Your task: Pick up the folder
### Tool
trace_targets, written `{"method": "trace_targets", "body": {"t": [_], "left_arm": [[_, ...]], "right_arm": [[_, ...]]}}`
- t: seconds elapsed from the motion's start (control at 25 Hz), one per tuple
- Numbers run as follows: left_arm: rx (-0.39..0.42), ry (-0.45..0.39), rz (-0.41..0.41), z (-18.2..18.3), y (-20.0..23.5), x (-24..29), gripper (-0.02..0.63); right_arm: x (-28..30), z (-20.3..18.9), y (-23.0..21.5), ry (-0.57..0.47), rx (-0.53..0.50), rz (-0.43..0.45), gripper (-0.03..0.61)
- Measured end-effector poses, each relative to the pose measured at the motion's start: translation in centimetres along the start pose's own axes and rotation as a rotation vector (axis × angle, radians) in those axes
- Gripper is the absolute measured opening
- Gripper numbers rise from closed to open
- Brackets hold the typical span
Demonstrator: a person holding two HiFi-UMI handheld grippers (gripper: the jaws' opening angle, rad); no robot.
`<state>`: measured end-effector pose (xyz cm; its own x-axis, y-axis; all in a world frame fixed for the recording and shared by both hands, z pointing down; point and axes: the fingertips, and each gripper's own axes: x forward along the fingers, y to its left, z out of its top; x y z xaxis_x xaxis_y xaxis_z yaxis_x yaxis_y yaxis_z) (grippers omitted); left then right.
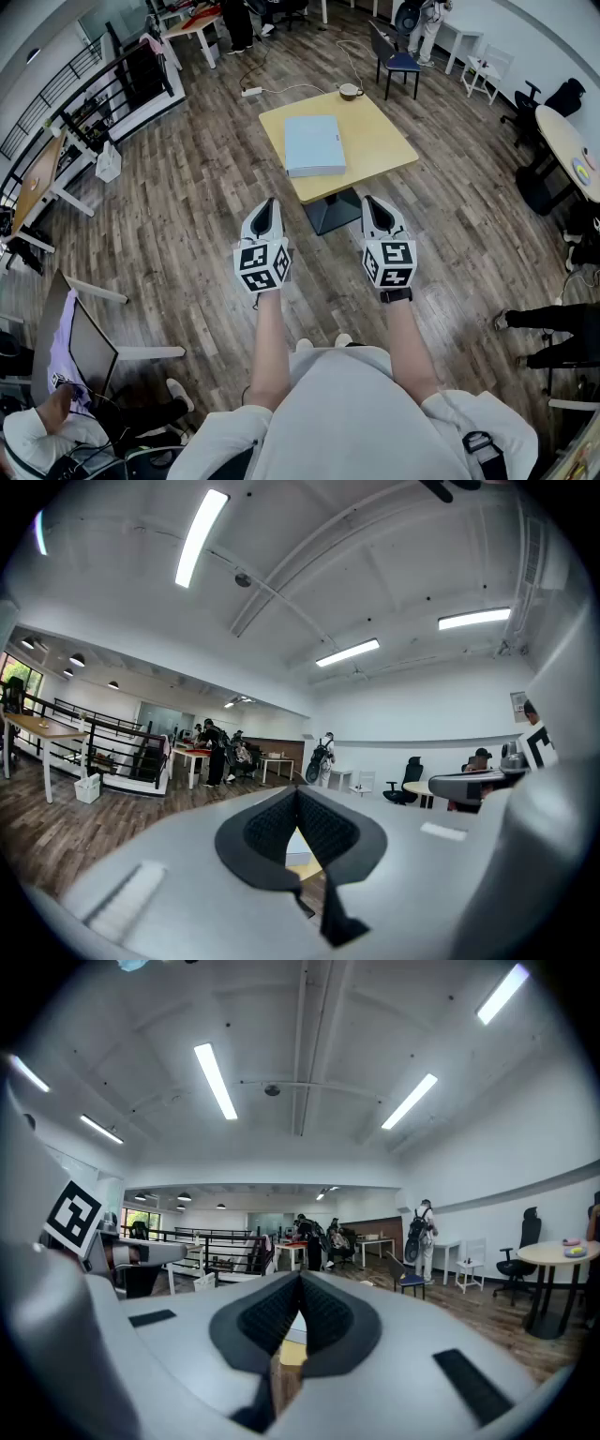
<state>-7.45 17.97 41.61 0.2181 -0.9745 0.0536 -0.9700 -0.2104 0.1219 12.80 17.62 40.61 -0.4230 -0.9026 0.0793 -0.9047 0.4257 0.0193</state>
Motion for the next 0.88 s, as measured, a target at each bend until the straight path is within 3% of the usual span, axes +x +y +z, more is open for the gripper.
{"method": "trace_targets", "body": {"t": [0.36,0.56,0.88], "left_arm": [[0.0,-0.02,-0.012,0.6,-1.9,0.9,0.009],[0.05,0.012,-0.052,-0.9,-3.9,1.2,0.009],[0.024,0.035,-0.007,-1.9,-0.9,5.9,0.009]], "right_arm": [[-0.1,1.4,-1.0,-0.021,-0.035,0.004,0.011],[0.4,0.0,-2.6,-0.029,0.062,-0.021,0.011],[5.7,-1.7,-3.0,-0.011,0.073,0.024,0.011]]}}
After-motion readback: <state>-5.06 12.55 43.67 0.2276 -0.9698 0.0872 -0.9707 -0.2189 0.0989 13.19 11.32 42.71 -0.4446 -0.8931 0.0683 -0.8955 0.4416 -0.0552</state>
